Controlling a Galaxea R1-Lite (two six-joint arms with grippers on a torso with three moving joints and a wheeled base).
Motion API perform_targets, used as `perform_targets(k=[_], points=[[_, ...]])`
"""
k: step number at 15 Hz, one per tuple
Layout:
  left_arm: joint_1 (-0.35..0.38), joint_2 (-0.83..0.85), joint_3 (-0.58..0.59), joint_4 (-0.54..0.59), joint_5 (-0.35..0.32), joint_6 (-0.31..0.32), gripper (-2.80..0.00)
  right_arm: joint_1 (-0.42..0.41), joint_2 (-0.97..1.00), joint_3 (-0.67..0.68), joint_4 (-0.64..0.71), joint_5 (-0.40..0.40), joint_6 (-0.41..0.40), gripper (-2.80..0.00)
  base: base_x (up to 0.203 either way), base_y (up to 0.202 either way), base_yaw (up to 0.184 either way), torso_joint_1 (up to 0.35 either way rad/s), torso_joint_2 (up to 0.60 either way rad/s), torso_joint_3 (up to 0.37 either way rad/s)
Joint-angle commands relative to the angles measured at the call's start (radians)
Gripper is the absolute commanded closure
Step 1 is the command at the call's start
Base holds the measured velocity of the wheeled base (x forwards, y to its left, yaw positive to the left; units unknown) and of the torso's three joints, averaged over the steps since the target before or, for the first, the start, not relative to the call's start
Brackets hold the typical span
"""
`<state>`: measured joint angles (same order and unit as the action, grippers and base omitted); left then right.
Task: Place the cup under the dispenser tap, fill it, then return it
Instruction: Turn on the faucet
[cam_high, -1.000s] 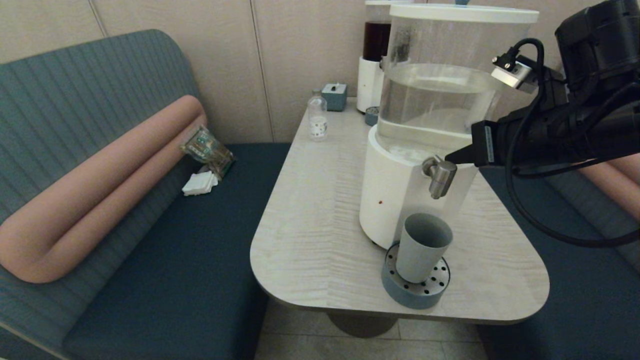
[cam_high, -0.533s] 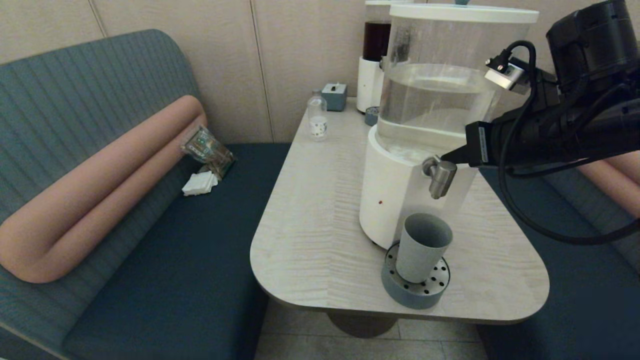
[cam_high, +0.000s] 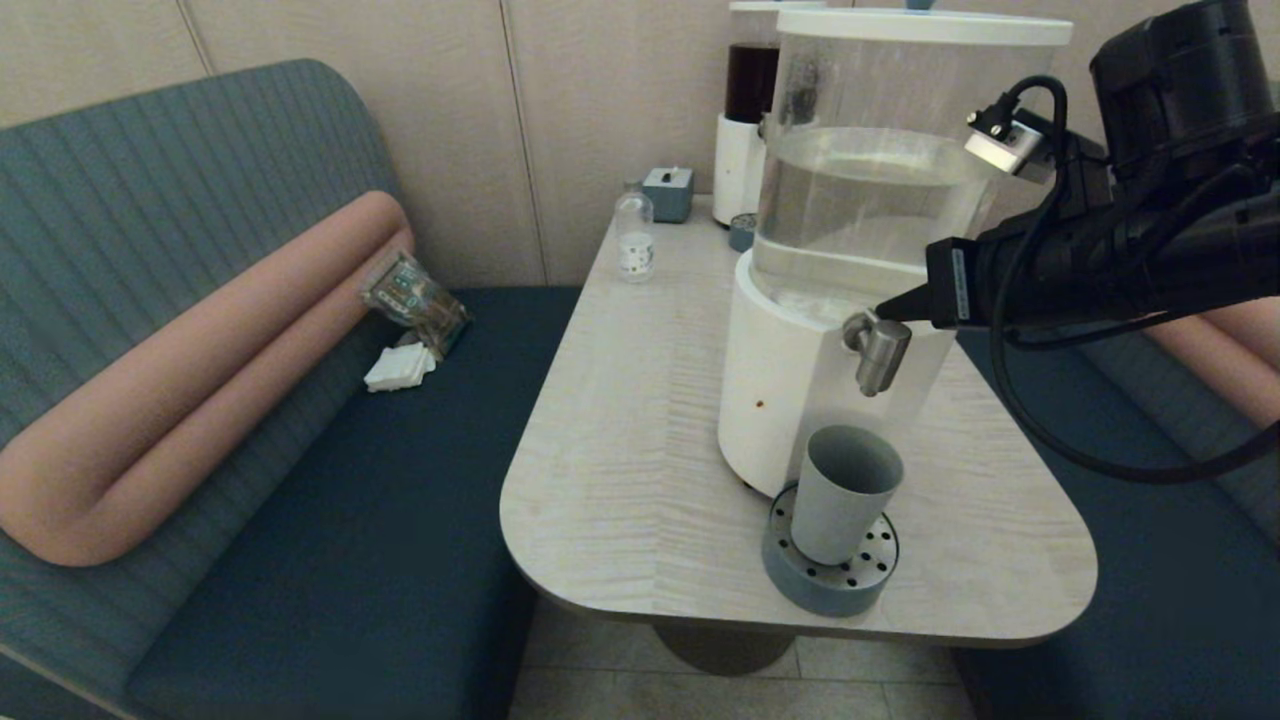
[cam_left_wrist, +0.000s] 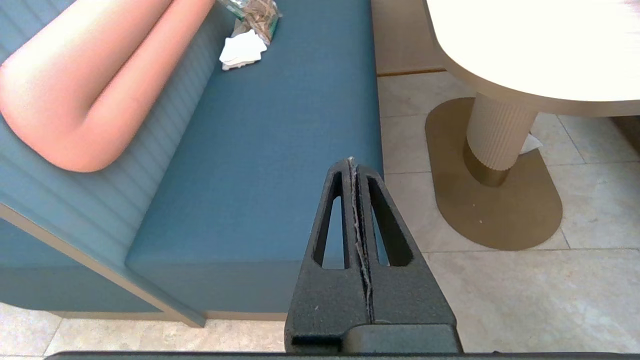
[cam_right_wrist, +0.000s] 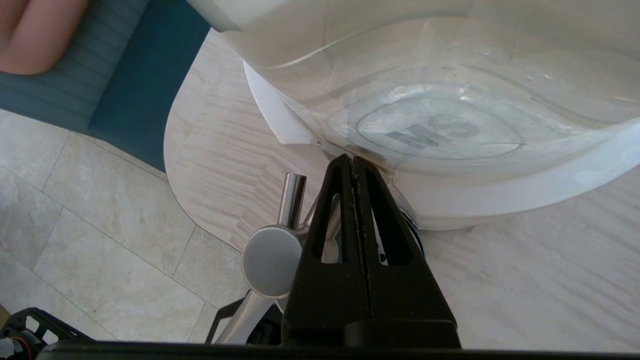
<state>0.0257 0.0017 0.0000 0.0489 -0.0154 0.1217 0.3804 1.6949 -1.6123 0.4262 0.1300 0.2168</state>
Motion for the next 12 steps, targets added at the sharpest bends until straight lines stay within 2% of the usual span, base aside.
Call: perform_targets(k=[1,6,12], points=[[0.000,0.001,0.000,0.000,0.000,0.001,0.00,0.002,0.002,0.002,0.002,0.020,0.001,0.00,0.000,0.000,0.000,0.000,0.00,0.000],[0.000,0.001,0.000,0.000,0.000,0.001,0.00,0.005,-0.001,0.018,-0.024,0.072,-0.010,0.00,0.000,0.000,0.000,0.000,0.00,0.000],[0.000,0.001,0.000,0.000,0.000,0.001,0.00,0.005,-0.011,0.031,-0.030,0.180,-0.010,0.00,0.000,0.000,0.000,0.000,0.00,0.000]])
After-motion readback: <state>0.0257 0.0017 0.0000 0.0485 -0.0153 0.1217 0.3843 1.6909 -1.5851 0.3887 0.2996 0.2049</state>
